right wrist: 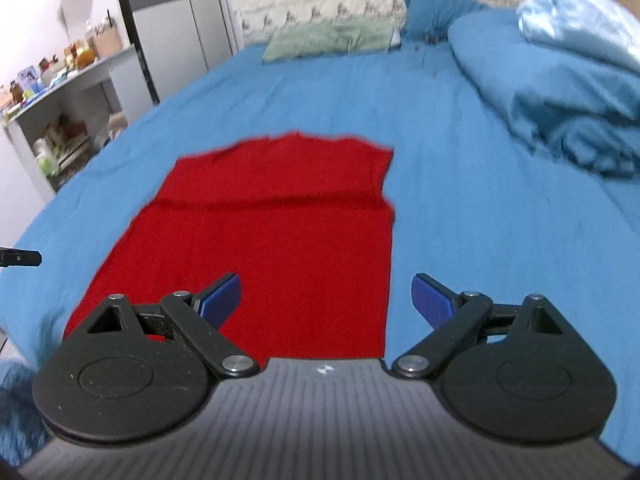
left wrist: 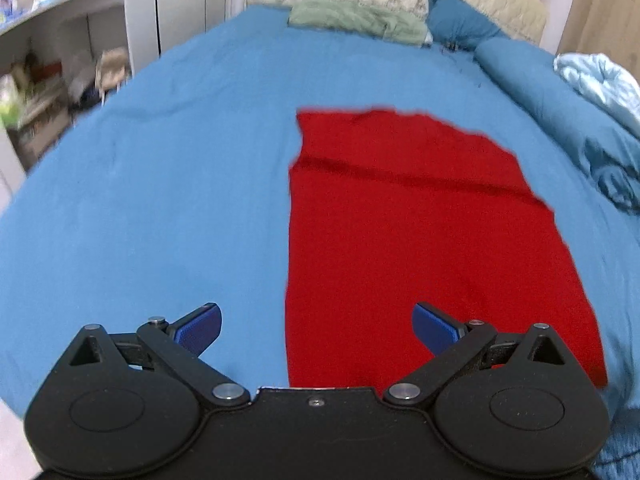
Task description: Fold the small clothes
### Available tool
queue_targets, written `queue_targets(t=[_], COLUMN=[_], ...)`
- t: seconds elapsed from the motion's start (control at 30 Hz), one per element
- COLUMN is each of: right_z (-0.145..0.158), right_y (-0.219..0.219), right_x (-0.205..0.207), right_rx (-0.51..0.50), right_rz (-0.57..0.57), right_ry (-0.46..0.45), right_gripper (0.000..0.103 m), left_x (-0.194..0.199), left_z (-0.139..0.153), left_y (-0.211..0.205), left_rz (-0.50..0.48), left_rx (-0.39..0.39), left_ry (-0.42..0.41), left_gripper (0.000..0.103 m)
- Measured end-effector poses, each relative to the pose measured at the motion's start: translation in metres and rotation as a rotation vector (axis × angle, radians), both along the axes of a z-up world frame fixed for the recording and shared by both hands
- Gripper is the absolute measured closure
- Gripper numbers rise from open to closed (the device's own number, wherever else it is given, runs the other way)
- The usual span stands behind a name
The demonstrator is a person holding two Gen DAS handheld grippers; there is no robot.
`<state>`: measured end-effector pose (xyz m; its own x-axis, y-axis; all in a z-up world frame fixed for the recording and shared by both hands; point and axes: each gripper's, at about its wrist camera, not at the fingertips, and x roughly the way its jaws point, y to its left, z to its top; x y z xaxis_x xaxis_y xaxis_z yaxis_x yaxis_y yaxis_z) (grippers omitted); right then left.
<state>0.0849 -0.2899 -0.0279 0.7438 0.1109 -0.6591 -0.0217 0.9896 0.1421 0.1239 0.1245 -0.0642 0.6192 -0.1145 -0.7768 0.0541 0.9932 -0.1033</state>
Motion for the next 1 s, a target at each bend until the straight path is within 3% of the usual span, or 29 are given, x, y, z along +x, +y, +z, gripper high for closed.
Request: queue_targets(t=[0.17, 0.3, 0.43, 0.5, 0.67, 0.8, 0.87, 1.0], right_z=[-0.046, -0.079, -0.103, -0.111, -0.124, -0.130, -0.132, -0.133], right_y=[0.001, 0.005, 0.010, 0.010, 0.014, 0.023, 0.026, 0.027], right_x=[-0.034, -0.050, -0.056, -0.057, -0.054, -0.049, -0.048, -0.046], right_rx=[0.034, 0.016, 0.007, 0.014, 0.031, 0.001, 0.002, 0.014], right_rz=[-0.033, -0.064, -0.086, -0.103, -0.110, -0.078, -0.077, -0.079], right_ry=[0.075, 0.118, 0.164, 0.177, 0.200, 0.214, 0.219, 0.225], right_gripper=[0.000, 0.002, 0.016, 0.020, 0.049, 0.058, 0.069, 0.074], left_x=[-0.020, -0.027, -0.024, -0.023, -0.024, -0.026, -0.024, -0.026], left_z=[-0.042, -0.059, -0.074, -0.082, -0.090, -0.092, -0.093, -0.094], left_y=[0.000, -0.003, -0.007, -0.007, -0.008, -0.008, -0.010, -0.016], left_rz=[0.006, 0.008, 0.008, 0.011, 0.007, -0.009, -0.016, -0.038], left_rx=[-0.027, -0.019, -0.007, -0.001, 0.021, 0.038, 0.046, 0.060], left_ry=[0.067, 0.060, 0.080, 0.086, 0.073, 0.069, 0.076, 0.077], left_gripper=[0.021, 0.032, 0.046, 0.047, 0.047, 0.052, 0.057, 0.075])
